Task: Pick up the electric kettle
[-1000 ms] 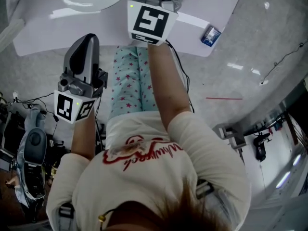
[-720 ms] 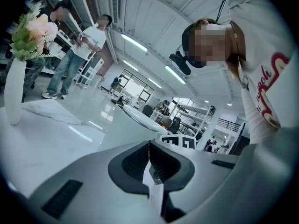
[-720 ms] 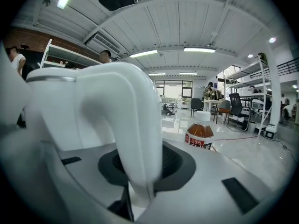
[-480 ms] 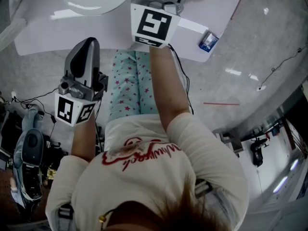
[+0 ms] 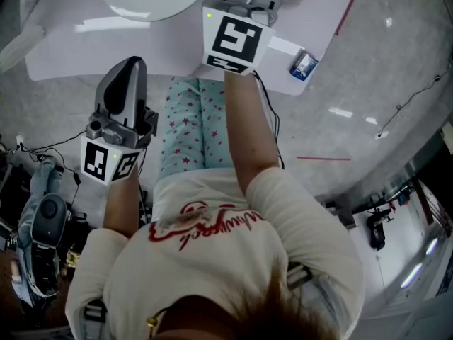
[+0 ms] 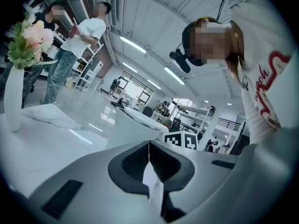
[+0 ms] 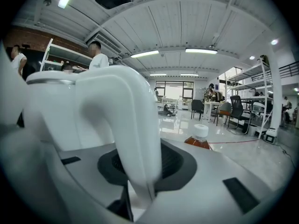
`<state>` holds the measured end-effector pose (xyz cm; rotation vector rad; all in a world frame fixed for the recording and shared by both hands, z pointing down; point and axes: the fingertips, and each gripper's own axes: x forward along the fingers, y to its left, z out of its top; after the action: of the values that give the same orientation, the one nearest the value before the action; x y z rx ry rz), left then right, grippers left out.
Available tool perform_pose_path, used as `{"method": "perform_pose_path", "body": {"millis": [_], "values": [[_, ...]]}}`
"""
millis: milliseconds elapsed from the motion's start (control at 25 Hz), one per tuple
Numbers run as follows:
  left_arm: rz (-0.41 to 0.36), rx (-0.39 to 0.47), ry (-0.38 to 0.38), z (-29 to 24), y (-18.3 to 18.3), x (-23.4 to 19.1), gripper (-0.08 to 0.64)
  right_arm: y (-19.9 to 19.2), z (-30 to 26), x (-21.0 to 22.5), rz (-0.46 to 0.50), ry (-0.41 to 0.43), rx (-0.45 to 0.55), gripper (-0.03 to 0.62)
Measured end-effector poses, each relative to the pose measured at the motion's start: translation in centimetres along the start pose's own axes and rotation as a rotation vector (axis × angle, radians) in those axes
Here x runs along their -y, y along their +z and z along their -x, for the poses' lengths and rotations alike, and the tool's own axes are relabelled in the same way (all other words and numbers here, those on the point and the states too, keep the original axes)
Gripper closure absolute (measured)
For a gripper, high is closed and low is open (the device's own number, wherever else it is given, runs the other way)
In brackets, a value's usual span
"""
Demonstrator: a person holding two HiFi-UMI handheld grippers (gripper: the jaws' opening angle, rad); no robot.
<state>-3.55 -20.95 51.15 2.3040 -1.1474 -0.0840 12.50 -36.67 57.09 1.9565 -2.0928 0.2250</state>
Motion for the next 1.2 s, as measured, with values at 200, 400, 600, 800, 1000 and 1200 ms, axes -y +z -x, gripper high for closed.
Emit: {"method": "perform_pose_path", "body": {"millis": [200, 400, 600, 800, 1000, 1200], "values": [[-0.009, 0.017, -0.003, 0.2, 0.9, 0.5, 0.548, 0.9, 0.6, 0.1, -0.022, 0.001, -0.005, 0.495], [-0.017, 0.042, -0.005, 0.4, 2.3, 1.0, 0.548, 2.7, 1.3, 0.1, -0.032, 0.007, 0.001, 0.495], [-0.028, 0.06, -0.005, 0.9, 3.9, 1.8, 0.548, 4.2, 1.9, 0.2, -0.051, 0.012, -0.012, 0.495], [-0.048, 0.081, -0.011, 1.2, 6.0, 2.8, 0.548, 6.7, 2.8, 0.1, -0.039, 0.023, -0.007, 0.494], [-0.061, 0.094, -0.011, 1.1, 7.3, 3.4, 0.548, 8.0, 3.1, 0.3, -0.061, 0.021, -0.015, 0.494], [-0.075, 0.113, -0.008, 1.4, 9.0, 4.0, 0.548, 9.9, 3.4, 0.6, -0.052, 0.019, -0.011, 0.494]]}}
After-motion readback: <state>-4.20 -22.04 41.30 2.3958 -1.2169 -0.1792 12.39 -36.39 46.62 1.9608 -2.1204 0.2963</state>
